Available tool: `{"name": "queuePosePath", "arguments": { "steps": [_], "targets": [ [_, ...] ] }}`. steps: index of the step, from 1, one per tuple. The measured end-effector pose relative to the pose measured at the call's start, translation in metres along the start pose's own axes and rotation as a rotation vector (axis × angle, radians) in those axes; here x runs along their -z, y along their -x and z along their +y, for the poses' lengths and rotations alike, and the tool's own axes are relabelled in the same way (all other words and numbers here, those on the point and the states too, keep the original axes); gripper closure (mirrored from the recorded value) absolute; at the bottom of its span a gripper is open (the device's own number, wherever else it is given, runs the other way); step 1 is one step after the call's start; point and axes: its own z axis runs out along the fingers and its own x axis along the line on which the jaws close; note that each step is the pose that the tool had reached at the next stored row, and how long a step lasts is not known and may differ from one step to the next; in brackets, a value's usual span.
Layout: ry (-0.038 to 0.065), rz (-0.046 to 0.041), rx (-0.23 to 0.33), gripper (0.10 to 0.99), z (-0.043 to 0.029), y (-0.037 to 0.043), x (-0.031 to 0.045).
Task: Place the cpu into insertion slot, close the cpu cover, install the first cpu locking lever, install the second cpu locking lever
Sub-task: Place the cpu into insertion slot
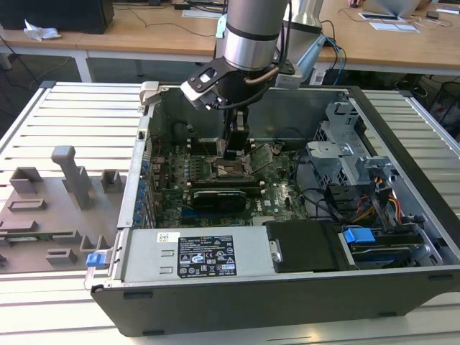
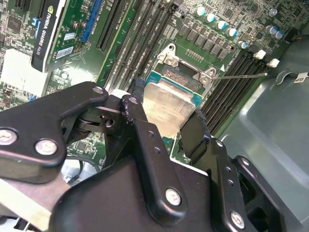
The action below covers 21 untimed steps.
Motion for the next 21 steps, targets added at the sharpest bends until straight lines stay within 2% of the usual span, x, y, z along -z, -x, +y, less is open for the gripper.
{"name": "queuePosePath", "arguments": {
  "steps": [21],
  "targets": [
    [0.0, 0.0, 0.0, 0.541, 0.0012, -0.0001, -0.0105]
  ]
}}
